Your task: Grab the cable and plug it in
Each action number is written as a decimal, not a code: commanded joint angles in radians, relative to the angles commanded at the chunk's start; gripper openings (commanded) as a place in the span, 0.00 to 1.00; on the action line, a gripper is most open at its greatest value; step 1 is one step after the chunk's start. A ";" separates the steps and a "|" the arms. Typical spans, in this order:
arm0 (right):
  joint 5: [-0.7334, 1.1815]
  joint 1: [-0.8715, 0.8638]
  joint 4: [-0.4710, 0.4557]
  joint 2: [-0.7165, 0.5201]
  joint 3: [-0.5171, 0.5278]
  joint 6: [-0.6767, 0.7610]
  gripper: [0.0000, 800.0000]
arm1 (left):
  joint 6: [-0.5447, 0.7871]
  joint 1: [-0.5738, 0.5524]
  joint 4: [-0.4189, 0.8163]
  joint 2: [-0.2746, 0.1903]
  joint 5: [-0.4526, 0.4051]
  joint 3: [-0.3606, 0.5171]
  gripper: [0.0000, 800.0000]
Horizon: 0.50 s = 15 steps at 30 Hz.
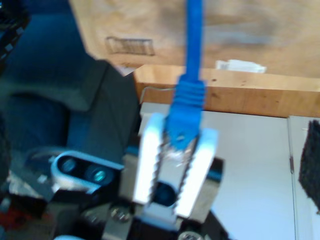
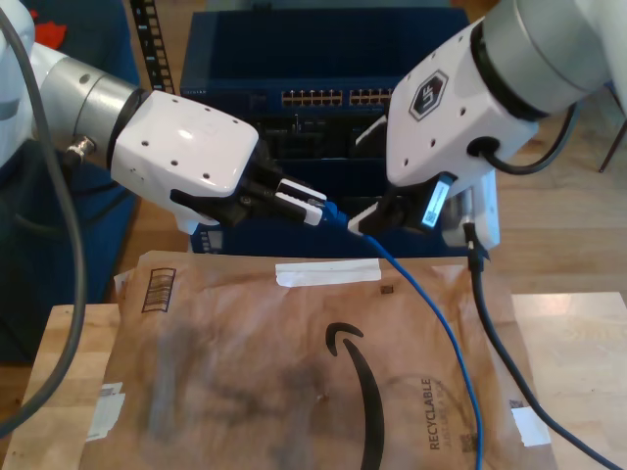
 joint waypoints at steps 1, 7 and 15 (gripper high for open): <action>0.002 -0.002 -0.002 -0.002 -0.005 -0.003 1.00 | -0.020 0.003 -0.018 0.002 0.017 -0.002 0.00; -0.046 0.002 -0.029 -0.037 0.002 -0.130 1.00 | -0.152 0.037 -0.069 0.075 0.124 -0.026 0.00; -0.061 0.003 -0.028 -0.135 0.017 -0.334 1.00 | -0.235 0.072 -0.123 0.144 0.198 -0.041 0.00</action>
